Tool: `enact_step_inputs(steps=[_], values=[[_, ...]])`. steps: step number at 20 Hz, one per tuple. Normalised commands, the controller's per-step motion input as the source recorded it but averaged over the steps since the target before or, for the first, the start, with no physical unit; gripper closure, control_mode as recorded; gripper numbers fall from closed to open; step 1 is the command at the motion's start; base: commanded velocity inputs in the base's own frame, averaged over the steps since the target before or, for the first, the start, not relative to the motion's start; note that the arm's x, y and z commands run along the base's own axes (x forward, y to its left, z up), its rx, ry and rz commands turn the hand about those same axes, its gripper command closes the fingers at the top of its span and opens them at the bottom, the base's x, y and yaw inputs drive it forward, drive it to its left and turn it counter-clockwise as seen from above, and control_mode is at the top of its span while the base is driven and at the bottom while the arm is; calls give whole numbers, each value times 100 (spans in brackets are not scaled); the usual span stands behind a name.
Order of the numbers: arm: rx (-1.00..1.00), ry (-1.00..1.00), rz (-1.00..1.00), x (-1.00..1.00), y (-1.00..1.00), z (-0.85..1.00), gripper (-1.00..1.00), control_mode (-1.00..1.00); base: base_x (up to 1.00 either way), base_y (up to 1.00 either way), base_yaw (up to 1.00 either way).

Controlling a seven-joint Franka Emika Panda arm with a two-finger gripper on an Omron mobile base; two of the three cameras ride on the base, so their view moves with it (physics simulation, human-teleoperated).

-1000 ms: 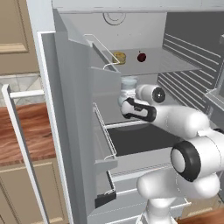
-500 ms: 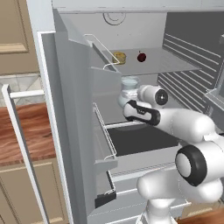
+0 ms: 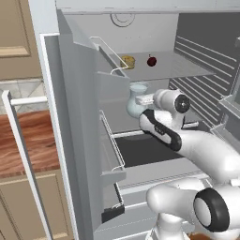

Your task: Move the scone and cherry from the second highest shelf to the top shelf to make space. Then, place the pitcher from the counter on the cleared second highest shelf.

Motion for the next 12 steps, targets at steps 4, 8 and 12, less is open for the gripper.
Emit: enact_step_inputs(steps=[4,8,12], values=[[-18,30,0,-100,12,19,-100,-100,0,0,0],[-17,23,0,-100,12,9,-100,-100,0,0,0],[-8,3,-1,-100,2,4,-100,-100,0,0,0]])
